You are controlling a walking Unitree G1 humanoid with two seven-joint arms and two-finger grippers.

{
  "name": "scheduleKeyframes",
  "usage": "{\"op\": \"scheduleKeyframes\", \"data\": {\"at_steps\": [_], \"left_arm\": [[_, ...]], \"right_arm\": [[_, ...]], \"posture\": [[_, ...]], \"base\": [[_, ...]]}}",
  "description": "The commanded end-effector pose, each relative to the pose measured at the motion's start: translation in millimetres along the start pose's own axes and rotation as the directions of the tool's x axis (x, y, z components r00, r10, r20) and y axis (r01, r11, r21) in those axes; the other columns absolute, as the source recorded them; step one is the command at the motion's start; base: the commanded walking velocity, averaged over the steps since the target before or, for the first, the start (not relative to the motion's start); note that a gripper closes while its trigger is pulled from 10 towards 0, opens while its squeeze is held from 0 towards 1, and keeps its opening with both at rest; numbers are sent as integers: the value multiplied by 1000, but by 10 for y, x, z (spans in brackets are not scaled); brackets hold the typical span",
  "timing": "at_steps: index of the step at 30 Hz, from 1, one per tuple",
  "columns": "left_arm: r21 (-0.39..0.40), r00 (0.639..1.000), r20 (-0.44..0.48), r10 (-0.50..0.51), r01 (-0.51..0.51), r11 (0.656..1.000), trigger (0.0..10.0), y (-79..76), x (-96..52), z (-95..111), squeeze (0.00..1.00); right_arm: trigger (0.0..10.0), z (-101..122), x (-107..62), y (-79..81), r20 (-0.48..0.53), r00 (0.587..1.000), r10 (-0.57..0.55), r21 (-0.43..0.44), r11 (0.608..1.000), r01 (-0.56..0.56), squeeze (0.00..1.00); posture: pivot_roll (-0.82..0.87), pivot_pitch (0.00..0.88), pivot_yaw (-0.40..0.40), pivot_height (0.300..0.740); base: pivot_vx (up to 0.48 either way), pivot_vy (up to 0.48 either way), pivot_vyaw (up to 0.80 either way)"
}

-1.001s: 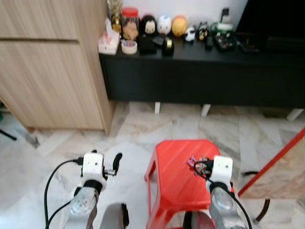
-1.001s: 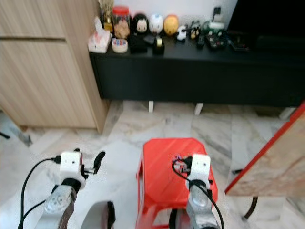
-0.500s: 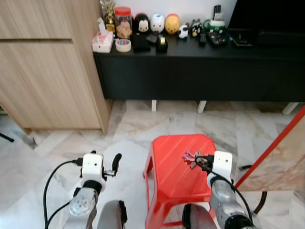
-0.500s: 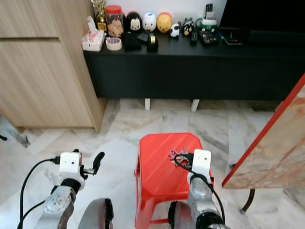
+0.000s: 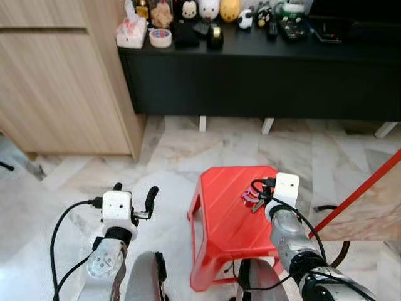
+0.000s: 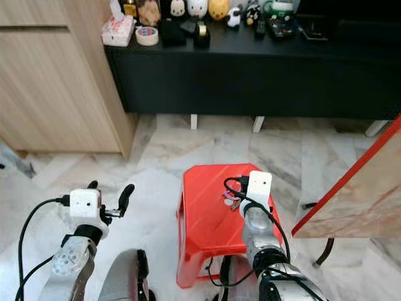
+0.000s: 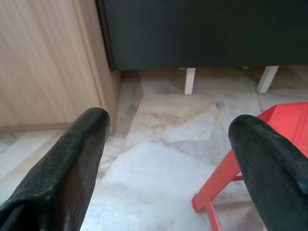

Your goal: Hang keys on a hook

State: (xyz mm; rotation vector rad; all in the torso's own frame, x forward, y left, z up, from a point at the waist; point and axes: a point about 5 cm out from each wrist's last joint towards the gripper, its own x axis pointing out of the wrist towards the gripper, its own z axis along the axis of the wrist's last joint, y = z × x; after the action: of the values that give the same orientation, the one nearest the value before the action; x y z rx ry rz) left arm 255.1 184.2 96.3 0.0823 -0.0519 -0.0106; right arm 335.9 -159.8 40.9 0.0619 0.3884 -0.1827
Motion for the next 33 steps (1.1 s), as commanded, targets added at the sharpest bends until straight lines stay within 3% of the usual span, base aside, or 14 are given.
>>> {"op": "scheduleKeyframes", "data": {"at_steps": [1,12,18,24,33], "left_arm": [[-14,1000,13,1,-1,1000,10000,-11,-72,96,0],[-18,1000,29,-8,9,1000,10000,-32,-156,367,0],[-20,1000,13,-16,17,1000,10000,-41,-158,384,0],[-29,1000,3,-25,25,999,10000,-72,-99,391,0],[-45,999,22,-32,33,998,10000,-120,56,382,0]], "right_arm": [[10000,-49,14,-116,-56,998,-26,53,998,29,0],[10000,-68,39,-265,-122,992,-32,52,998,38,0],[10000,-170,10,-221,-159,987,11,36,999,-5,0],[10000,-332,-59,-108,-175,980,92,0,996,-94,0],[10000,-565,-190,-87,-176,975,136,-90,984,-154,0]], "posture": [[157,269,-76,593],[176,326,-70,593],[171,330,-68,593],[147,312,-77,593],[105,263,-88,593]], "base": [[0,0,0],[0,0,0],[0,0,0],[0,0,0],[0,0,0]]}}
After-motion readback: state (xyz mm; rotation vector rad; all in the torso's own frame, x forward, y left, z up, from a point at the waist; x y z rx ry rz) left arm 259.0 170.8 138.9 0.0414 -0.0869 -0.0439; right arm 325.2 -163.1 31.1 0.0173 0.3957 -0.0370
